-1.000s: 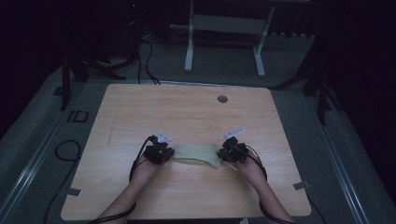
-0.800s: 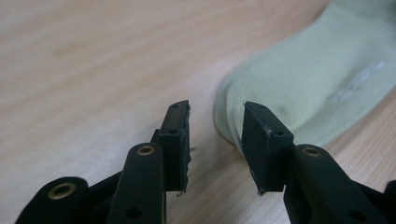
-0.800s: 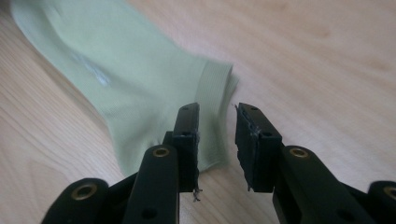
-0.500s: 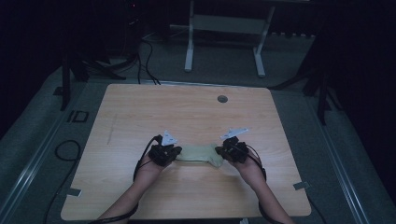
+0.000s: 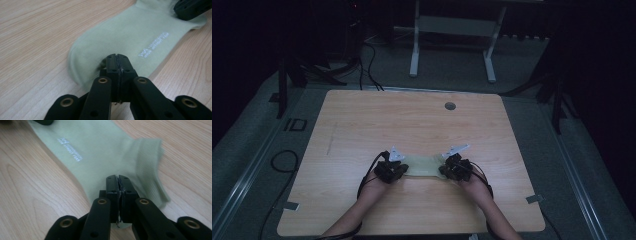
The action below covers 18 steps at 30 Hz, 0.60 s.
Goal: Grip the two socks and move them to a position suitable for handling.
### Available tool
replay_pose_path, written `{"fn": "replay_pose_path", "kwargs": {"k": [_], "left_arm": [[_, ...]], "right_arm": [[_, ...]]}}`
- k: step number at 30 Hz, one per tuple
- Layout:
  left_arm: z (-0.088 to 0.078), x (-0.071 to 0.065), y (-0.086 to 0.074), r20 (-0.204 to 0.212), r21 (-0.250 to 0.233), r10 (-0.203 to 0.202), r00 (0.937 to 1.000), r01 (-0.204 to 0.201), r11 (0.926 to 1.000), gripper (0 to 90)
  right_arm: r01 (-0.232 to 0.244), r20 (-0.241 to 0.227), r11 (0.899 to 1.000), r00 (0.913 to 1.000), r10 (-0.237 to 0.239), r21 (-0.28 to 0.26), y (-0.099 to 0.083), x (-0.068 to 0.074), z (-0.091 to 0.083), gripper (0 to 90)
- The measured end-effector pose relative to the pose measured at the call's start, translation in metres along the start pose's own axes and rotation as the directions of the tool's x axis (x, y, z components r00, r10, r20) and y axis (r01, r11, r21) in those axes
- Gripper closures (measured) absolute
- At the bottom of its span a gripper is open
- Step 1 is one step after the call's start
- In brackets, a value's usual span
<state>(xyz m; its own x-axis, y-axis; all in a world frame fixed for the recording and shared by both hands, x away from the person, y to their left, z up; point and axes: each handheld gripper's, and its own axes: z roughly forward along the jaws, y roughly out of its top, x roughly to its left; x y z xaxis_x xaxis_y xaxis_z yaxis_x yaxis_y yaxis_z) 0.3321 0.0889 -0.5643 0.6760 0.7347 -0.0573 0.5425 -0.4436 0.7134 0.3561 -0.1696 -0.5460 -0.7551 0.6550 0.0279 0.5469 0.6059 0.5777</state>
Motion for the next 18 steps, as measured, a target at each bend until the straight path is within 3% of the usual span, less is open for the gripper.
{"fn": "replay_pose_path", "kwargs": {"k": [7,12,13,16,18], "left_arm": [[-0.002,0.000,-0.004,0.003,-0.013,-0.002,1.0000,0.002,0.9999,82.6],[-0.002,0.000,-0.004,0.035,-0.015,0.007,0.9993,-0.006,0.9999,68.6],[-0.002,-0.003,-0.003,0.040,-0.014,0.028,0.9988,-0.027,0.9995,68.6],[-0.004,-0.003,-0.001,0.058,-0.033,0.000,0.9983,0.002,0.9995,59.1],[-0.006,-0.003,-0.001,0.057,-0.045,0.000,0.9984,0.003,0.9990,59.0]], "right_arm": [[-0.022,-0.018,1.000,0.9996,0.021,-0.014,-0.006,-0.005,-0.003,83.7],[-0.028,-0.024,1.000,0.9993,0.028,-0.011,-0.007,-0.007,-0.004,82.3],[-0.029,-0.022,1.000,0.9994,0.029,-0.008,-0.006,-0.007,-0.004,82.0],[-0.012,-0.019,1.000,0.9998,0.012,-0.015,-0.002,-0.005,-0.008,78.8],[-0.012,-0.018,0.999,0.9998,0.011,-0.036,0.000,-0.005,-0.013,75.2]]}}
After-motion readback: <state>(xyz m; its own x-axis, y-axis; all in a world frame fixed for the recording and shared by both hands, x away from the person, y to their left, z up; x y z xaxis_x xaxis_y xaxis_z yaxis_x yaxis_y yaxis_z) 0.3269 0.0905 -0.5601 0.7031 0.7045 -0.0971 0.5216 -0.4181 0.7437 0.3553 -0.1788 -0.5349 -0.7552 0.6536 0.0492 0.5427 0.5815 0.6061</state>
